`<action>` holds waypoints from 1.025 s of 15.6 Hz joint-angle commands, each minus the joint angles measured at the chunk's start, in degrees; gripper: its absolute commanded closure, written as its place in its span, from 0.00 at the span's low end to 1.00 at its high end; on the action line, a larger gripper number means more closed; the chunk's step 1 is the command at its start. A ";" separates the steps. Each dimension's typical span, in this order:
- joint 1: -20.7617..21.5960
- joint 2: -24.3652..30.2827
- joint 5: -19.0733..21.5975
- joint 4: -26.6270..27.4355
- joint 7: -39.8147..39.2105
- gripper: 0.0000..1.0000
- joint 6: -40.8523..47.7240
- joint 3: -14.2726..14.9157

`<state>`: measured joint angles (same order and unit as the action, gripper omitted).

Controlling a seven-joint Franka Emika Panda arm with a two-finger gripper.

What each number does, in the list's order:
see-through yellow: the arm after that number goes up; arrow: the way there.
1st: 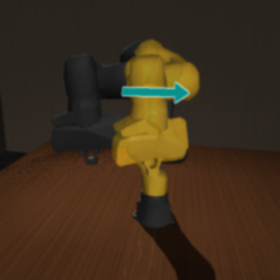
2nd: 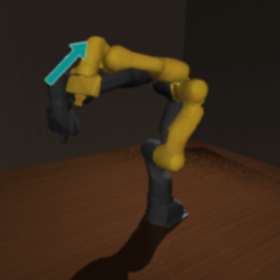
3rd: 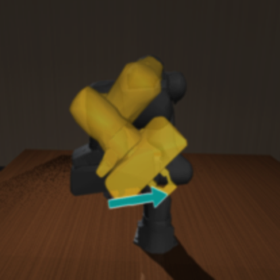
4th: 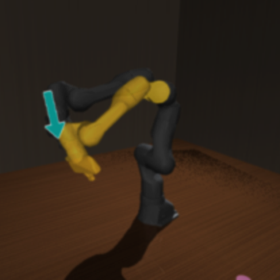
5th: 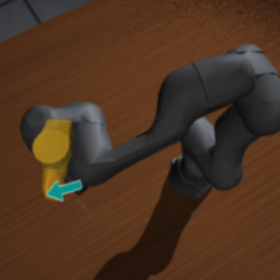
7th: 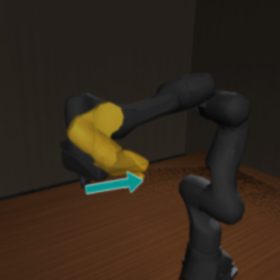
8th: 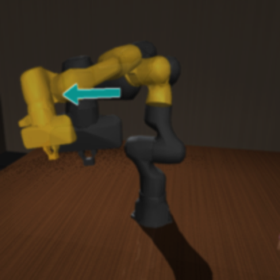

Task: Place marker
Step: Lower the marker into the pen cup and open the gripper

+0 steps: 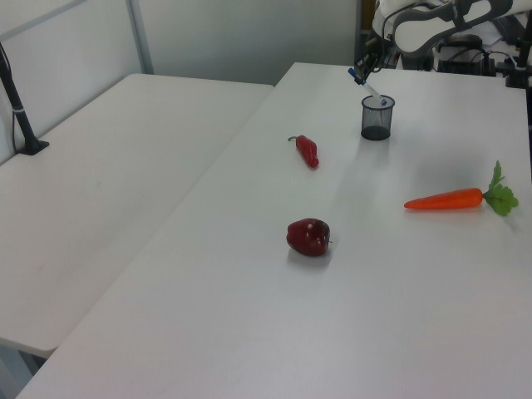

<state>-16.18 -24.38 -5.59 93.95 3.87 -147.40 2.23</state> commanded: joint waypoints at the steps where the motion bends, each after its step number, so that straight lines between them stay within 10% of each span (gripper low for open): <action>1: 0.53 1.09 -0.65 2.20 -0.70 0.91 -0.87 0.41; 8: 0.88 1.79 -0.65 2.29 -0.35 0.49 1.49 0.32; 11: 1.15 2.14 -0.56 2.20 0.17 0.00 1.85 0.24; 16: 5.70 3.37 -0.30 -0.87 0.09 0.00 7.54 -0.38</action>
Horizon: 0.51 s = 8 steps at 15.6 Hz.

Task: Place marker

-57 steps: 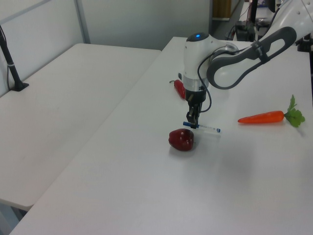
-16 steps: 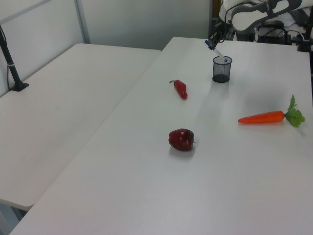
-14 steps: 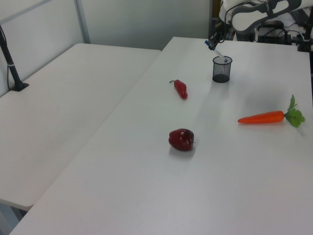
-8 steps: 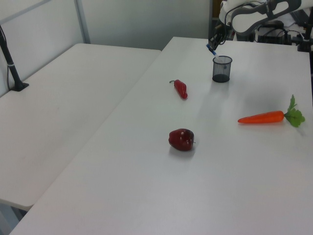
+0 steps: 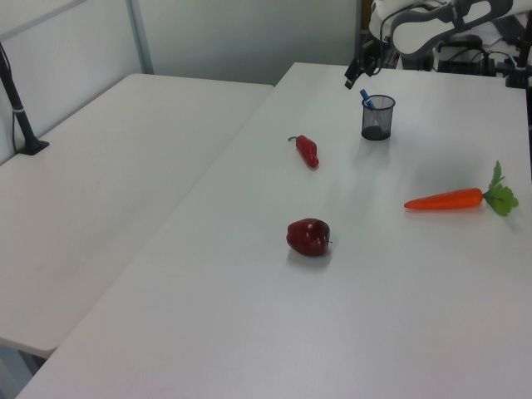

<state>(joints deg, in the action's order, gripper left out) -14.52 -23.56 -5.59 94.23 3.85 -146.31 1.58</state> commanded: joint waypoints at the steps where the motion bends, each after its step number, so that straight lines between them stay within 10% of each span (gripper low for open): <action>1: 5.71 2.90 -0.21 -2.46 0.19 0.00 8.30 0.27; 8: 15.56 10.80 0.41 -4.32 -0.60 0.00 30.95 0.27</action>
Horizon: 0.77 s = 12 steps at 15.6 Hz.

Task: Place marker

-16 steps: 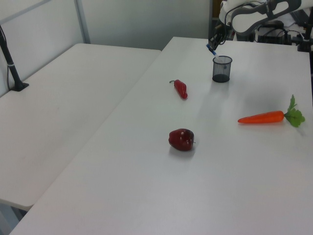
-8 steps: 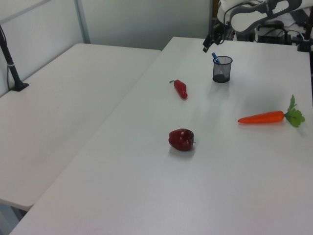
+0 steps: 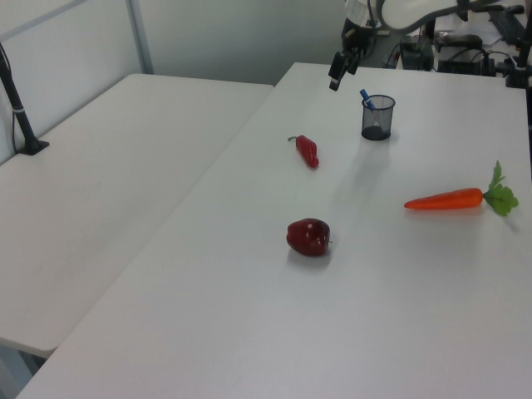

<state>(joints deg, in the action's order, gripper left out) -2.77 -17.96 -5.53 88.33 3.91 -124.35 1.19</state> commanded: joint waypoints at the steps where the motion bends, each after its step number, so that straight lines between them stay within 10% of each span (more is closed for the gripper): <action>1: 4.69 6.69 0.26 1.67 -0.66 0.00 12.86 0.65; 12: 7.78 15.76 1.75 3.87 -1.37 0.00 28.99 0.65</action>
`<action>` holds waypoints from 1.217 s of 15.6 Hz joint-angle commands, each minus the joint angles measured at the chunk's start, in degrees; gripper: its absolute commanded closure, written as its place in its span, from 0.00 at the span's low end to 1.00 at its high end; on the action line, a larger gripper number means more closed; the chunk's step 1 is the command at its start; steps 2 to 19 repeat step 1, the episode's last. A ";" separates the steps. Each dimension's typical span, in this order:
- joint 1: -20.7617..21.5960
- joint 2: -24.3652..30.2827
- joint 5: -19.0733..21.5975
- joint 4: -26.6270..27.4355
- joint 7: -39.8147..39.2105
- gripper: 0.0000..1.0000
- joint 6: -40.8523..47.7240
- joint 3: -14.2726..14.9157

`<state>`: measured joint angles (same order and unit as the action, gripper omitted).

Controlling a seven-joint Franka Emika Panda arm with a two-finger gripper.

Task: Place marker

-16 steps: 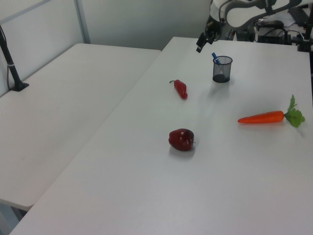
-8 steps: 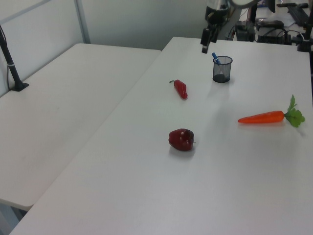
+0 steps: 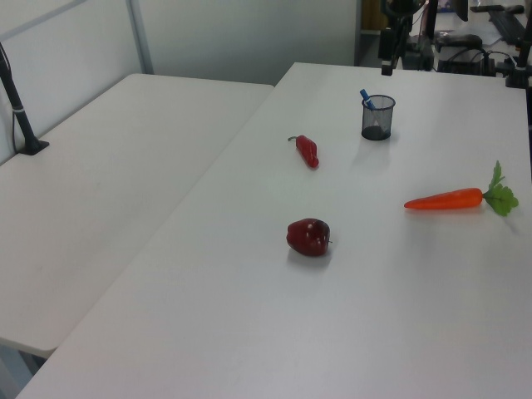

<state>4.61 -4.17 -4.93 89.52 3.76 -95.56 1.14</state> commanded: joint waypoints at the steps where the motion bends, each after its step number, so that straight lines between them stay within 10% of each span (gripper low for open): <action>1: 0.40 1.98 1.15 2.68 -1.03 0.00 0.28 0.71; 19: 0.40 1.98 1.15 2.68 -1.03 0.00 0.28 0.71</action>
